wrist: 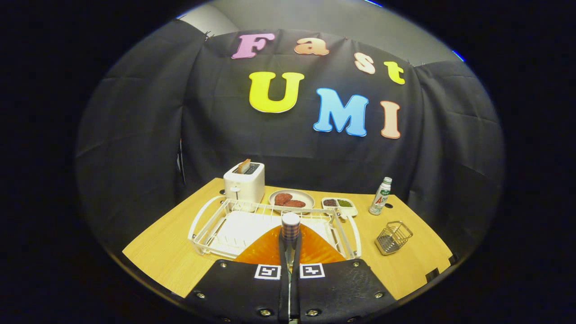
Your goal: Take the plate from the dish rack, then take the spoon from the basket and place it into the plate.
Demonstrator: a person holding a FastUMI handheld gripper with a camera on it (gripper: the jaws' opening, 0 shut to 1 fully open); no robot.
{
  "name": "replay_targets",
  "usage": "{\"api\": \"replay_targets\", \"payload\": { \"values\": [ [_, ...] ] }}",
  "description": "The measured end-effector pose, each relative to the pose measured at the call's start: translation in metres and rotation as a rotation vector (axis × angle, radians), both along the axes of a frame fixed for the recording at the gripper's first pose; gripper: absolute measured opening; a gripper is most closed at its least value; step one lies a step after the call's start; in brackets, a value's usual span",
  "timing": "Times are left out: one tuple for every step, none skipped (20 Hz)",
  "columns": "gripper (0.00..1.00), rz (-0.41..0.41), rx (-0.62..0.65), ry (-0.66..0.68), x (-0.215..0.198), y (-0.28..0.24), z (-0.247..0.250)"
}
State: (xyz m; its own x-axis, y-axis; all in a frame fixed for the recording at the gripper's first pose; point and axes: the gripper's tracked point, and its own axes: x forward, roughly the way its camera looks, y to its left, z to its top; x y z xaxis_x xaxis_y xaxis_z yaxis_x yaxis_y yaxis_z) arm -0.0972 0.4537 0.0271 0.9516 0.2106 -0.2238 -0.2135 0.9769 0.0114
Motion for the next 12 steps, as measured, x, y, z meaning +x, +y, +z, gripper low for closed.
{"api": "replay_targets", "payload": {
  "values": [
    [0.01, 0.013, 0.001, 0.005, -0.005, 0.007, -0.006],
    [0.01, 0.022, 0.004, 0.008, -0.007, 0.014, -0.013],
    [0.01, 0.029, 0.005, 0.015, -0.009, 0.019, -0.02],
    [0.01, 0.037, 0.006, 0.025, -0.013, 0.025, -0.029],
    [0.01, 0.043, 0.005, 0.033, -0.014, 0.029, -0.036],
    [0.01, 0.049, 0.001, 0.042, -0.016, 0.032, -0.046],
    [0.01, 0.056, -0.001, 0.056, -0.02, 0.036, -0.054],
    [0.01, 0.062, 0.001, 0.068, -0.021, 0.039, -0.061],
    [0.01, 0.071, 0.008, 0.078, -0.021, 0.044, -0.067],
    [0.02, 0.074, 0.012, 0.087, -0.022, 0.046, -0.073],
    [0.01, 0.08, 0.014, 0.096, -0.024, 0.048, -0.076],
    [0.01, 0.087, 0.019, 0.101, -0.024, 0.051, -0.081]
  ]
}}
